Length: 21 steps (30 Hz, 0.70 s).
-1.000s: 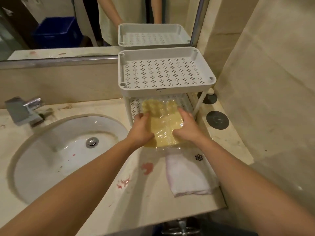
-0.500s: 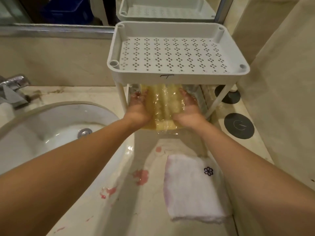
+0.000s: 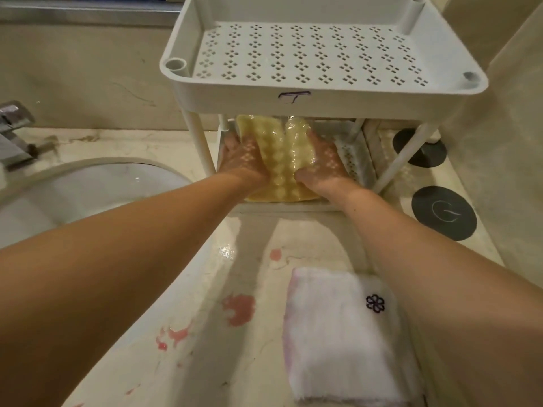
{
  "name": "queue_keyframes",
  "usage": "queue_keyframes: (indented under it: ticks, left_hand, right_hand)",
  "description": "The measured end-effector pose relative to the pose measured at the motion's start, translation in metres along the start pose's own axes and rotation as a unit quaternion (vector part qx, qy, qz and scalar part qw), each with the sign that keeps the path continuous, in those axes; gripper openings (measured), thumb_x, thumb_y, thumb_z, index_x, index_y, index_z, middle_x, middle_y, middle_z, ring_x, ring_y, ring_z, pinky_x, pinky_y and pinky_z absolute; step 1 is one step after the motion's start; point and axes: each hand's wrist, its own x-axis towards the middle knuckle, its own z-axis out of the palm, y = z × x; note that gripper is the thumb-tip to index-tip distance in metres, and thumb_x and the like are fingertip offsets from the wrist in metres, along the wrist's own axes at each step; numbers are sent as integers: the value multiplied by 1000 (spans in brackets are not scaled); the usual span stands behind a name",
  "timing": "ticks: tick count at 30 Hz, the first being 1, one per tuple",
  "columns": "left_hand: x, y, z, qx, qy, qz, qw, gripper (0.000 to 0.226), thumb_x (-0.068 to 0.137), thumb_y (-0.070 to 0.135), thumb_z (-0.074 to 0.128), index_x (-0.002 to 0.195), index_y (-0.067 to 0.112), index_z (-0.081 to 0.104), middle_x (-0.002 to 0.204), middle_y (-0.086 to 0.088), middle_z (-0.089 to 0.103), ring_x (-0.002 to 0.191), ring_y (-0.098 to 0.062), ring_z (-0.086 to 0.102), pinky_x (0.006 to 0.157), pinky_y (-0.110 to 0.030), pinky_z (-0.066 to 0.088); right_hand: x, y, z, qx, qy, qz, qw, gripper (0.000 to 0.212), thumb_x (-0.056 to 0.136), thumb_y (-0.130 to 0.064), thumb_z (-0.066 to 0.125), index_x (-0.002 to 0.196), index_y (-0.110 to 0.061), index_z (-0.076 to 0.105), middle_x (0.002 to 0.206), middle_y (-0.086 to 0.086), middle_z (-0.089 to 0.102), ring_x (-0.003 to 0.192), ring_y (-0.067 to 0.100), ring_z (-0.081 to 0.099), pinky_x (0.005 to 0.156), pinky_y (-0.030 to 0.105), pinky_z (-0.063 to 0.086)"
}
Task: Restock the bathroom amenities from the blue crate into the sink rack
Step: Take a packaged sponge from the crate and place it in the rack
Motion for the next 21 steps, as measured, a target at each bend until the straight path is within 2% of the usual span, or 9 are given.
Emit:
queue_keyframes:
  ticks: [3, 7, 9, 12, 18, 21]
  left_hand:
    - [1, -2, 5, 47, -19, -15, 999, 73, 85, 15, 59, 147, 14, 23, 151, -17, 16, 139, -35, 23, 110, -38, 32]
    - [2, -1, 7, 95, -28, -29, 995, 65, 85, 14, 56, 143, 7, 25, 142, -18, 23, 132, -34, 28, 104, -36, 35]
    - [3, 0, 7, 112, -35, -41, 992, 64, 86, 16, 56, 142, 6, 26, 138, -17, 26, 130, -33, 29, 98, -35, 37]
    - [4, 2, 7, 144, -52, -57, 987, 64, 88, 14, 54, 142, 0, 23, 138, -19, 25, 129, -35, 29, 96, -37, 38]
    - [5, 4, 7, 188, -91, -69, 975, 71, 88, 24, 58, 143, -2, 22, 137, -19, 25, 128, -34, 31, 97, -37, 40]
    - [6, 4, 9, 213, -97, -68, 970, 67, 90, 18, 53, 144, -4, 21, 136, -21, 25, 128, -35, 30, 97, -39, 40]
  right_hand:
    - [3, 0, 6, -16, -20, 12, 1000, 87, 86, -12, 63, 156, -32, 14, 160, -1, 11, 146, 17, 20, 104, 18, 27]
    - [6, 2, 12, -26, -27, 16, 999, 86, 86, -7, 61, 155, -31, 16, 158, -3, 15, 142, 17, 27, 98, 17, 32]
    - [7, 1, 14, -17, -36, 17, 999, 87, 85, -4, 62, 155, -30, 16, 158, -4, 15, 142, 18, 28, 103, 18, 34]
    - [8, 2, 17, -20, -53, 15, 998, 91, 83, -3, 63, 156, -28, 15, 159, -4, 13, 145, 19, 24, 113, 28, 34]
    - [12, 2, 18, -52, -78, 11, 996, 90, 83, -6, 65, 156, -21, 16, 159, 0, 14, 145, 21, 24, 109, 26, 31]
    - [14, 2, 18, -62, -89, 12, 994, 88, 84, -8, 65, 156, -21, 16, 159, 0, 13, 146, 20, 23, 109, 25, 31]
